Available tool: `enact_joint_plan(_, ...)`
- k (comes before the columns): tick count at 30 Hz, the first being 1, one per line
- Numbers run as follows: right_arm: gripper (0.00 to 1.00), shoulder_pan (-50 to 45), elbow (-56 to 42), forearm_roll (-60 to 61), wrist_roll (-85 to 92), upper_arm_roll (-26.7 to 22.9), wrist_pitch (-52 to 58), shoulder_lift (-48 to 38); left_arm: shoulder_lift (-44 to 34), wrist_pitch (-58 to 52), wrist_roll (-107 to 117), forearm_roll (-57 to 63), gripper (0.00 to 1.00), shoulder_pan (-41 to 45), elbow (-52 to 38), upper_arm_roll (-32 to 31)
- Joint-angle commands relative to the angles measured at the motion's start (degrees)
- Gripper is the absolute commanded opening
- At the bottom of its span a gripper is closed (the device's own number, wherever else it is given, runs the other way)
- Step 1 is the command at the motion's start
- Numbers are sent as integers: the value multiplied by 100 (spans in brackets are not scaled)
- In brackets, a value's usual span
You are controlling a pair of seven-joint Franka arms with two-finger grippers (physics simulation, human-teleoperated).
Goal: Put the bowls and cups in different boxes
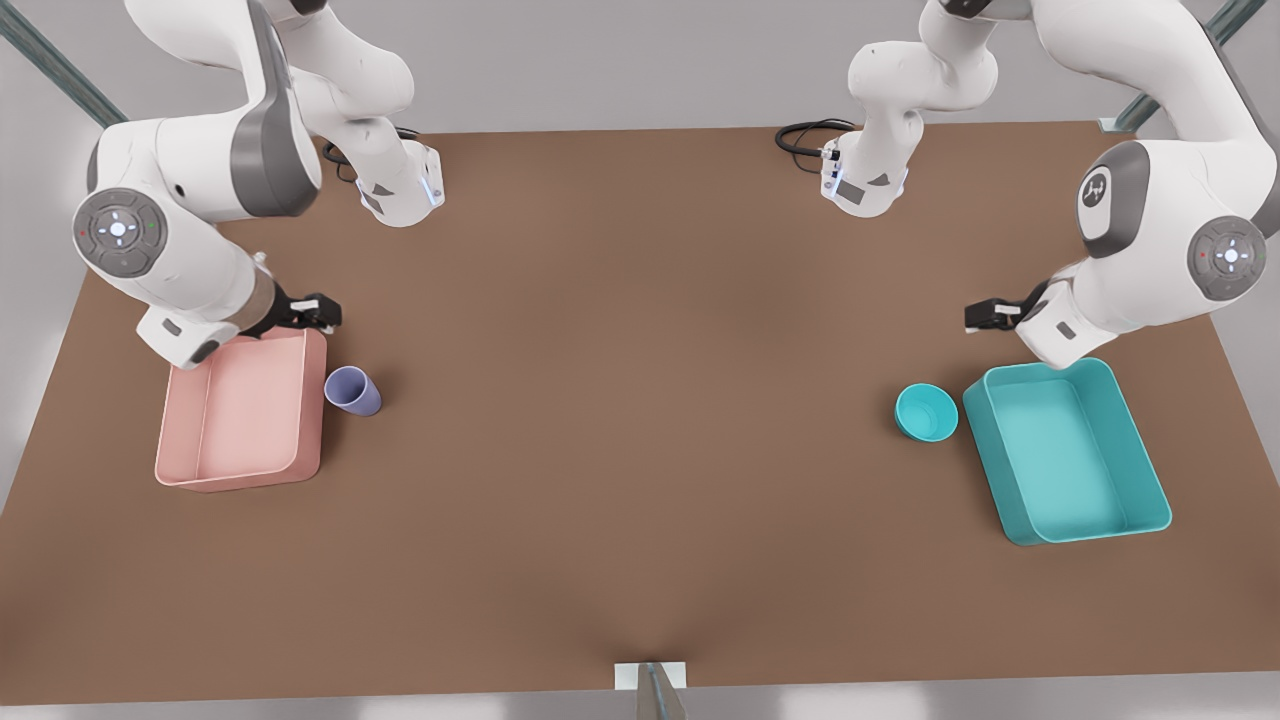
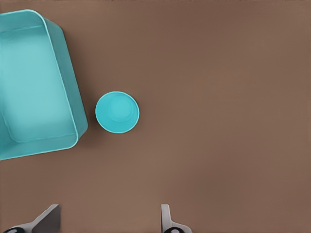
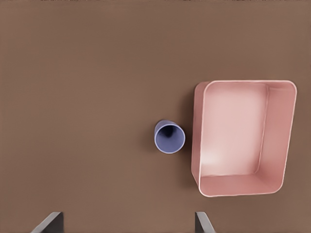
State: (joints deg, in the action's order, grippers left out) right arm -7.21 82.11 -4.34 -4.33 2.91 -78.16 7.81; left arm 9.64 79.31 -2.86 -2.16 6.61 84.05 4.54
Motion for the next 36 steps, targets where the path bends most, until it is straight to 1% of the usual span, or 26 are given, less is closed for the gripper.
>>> enact_joint_plan(1,100,-8,7,4,-182,-18,-182,-7,-6,155,-347,-4,100,-10,-3,3)
enact_joint_plan(3,100,-87,16,-31,-182,-18,-261,133,134,190,-304,13,100,94,-3,-6)
enact_joint_plan(4,100,-377,164,-137,-182,-18,-515,335,573,453,-312,101,100,481,-29,-6)
enact_joint_plan(5,100,-439,445,-155,-190,-18,-927,414,802,708,-303,128,100,587,-38,-6)
enact_joint_plan(6,100,-439,814,-146,-191,-18,-1507,511,1320,849,-286,232,100,789,-362,-15)
enact_joint_plan(7,100,-421,859,-120,-199,-18,-1887,766,1681,1569,-294,233,100,807,-380,-6)
enact_joint_plan(8,100,-413,877,-84,-199,-18,-2124,959,1980,1921,-338,260,100,807,-380,-6)
enact_joint_plan(9,100,-395,895,-67,-191,-18,-2283,1091,2227,2501,-338,321,100,833,-328,3)
enact_joint_plan(10,100,-237,1158,-67,-164,-18,-2598,1074,2367,2870,-330,619,100,833,-205,3)
enact_joint_plan(11,100,-53,1474,-32,64,-18,-2968,1056,2446,3047,-312,655,100,781,-29,20)
enact_joint_plan(12,100,27,1747,12,179,-53,-3214,1003,2420,3292,-295,655,100,789,383,161)
enact_joint_plan(13,100,27,1817,12,187,-124,-3294,995,2306,3556,-268,646,100,859,805,214)
enact_joint_plan(16,100,-8,2564,48,214,-317,-3961,748,2262,4172,-268,655,100,833,1430,266)
enact_joint_plan(18,100,-43,2994,153,381,-431,-4242,591,2306,4251,-268,655,100,833,1465,266)
enact_joint_plan(22,100,-123,3593,153,565,-555,-4375,257,2192,4242,-31,655,100,851,2080,372)
enact_joint_plan(23,100,-140,3970,144,574,-555,-4682,46,2165,4242,-31,655,100,860,2203,451)
enact_joint_plan(24,100,-140,4138,144,574,-563,-4832,-7,2174,4251,-31,655,100,851,2212,460)
enact_joint_plan(29,100,-184,4419,100,574,-616,-4946,168,2455,4392,-22,655,100,816,2221,495)
enact_joint_plan(31,100,-184,4454,100,574,-634,-4955,274,2578,4611,-22,655,100,798,2221,495)
enact_joint_plan(32,100,-184,4454,100,574,-678,-4972,326,2587,4638,-22,655,85,789,2221,504)
enact_joint_plan(33,100,-184,4454,100,574,-686,-4964,379,2587,4638,-22,655,57,789,2212,504)
enact_joint_plan(34,100,-184,4454,92,574,-695,-4964,467,2578,4629,-31,655,43,789,2212,512)
enact_joint_plan(35,100,-184,4454,92,565,-695,-4964,529,2578,4629,-31,655,40,789,2212,512)
enact_joint_plan(36,100,-193,4446,92,574,-695,-4964,590,2578,4629,-40,655,35,789,2204,512)
